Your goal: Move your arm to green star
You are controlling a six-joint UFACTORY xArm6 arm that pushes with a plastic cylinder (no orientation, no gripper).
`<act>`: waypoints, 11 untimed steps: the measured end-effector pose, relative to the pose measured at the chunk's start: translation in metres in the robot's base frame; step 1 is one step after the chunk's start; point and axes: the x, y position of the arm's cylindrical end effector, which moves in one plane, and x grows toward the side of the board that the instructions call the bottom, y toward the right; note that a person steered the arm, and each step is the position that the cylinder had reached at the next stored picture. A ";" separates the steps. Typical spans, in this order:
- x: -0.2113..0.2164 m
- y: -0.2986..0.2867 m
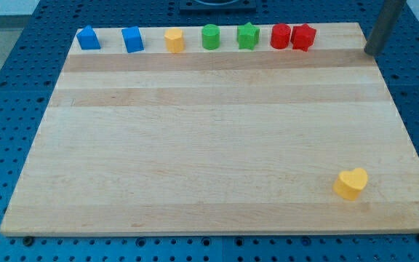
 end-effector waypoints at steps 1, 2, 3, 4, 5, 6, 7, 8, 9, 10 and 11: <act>-0.005 -0.002; -0.048 -0.015; -0.088 -0.031; -0.090 -0.035; -0.090 -0.042; -0.090 -0.042; -0.090 -0.053; -0.090 -0.062; -0.090 -0.062; -0.090 -0.067; -0.090 -0.075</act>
